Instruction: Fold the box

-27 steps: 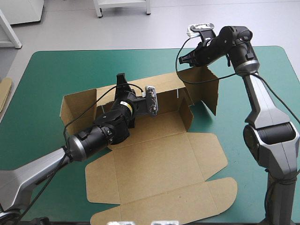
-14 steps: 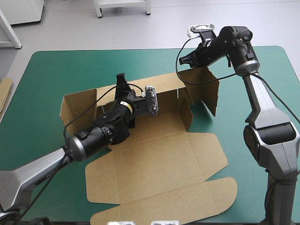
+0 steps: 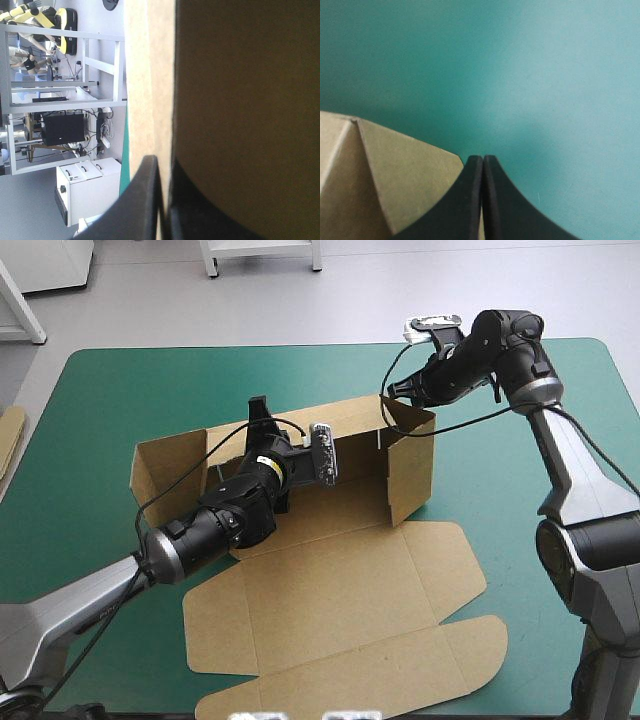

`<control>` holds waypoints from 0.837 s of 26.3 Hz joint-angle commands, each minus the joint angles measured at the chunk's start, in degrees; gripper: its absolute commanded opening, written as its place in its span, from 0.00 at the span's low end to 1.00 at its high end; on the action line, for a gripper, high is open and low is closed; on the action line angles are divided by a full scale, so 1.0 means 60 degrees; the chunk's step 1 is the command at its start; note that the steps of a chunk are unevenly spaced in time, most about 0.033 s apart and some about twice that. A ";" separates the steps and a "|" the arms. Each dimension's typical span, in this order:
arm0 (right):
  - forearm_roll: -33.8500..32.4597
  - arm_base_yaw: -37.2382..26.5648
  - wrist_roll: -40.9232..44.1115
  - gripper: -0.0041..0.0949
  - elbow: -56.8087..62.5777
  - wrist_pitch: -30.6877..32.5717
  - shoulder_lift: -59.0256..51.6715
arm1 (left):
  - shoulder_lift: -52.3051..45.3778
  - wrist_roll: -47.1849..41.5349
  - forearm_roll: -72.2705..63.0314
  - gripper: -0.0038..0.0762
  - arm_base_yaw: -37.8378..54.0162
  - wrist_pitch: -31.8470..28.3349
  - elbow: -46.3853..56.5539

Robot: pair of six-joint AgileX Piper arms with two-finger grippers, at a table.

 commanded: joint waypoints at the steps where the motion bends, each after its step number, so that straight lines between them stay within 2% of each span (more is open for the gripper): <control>1: 0.0114 -0.0011 -0.0119 0.04 0.0111 0.0036 -0.1021 | -0.0283 -0.0214 -0.0342 0.04 -0.0037 -0.0114 -0.0124; 9: 0.0787 -0.0011 -0.0662 0.04 0.1119 0.0019 -0.1450 | -0.0283 -0.0235 -0.0342 0.04 -0.0037 -0.0146 -0.0124; 12: 0.0851 -0.0011 -0.0947 0.04 0.1613 -0.0334 -0.1643 | -0.0283 -0.0235 -0.0342 0.04 -0.0037 -0.0146 -0.0124; 17: 0.0909 -0.0011 -0.1311 0.04 0.2671 -0.1593 -0.2337 | -0.0283 -0.0235 -0.0342 0.04 -0.0037 -0.0201 -0.0124; 19: 0.1014 -0.0011 -0.1716 0.04 0.3662 -0.2654 -0.2906 | -0.0283 -0.0249 -0.0342 0.04 -0.0037 -0.0231 -0.0124; 22: 0.1943 -0.0011 -0.2798 0.04 0.5684 -0.4398 -0.3761 | -0.0283 -0.0465 -0.0342 0.04 -0.0037 -0.0343 -0.0124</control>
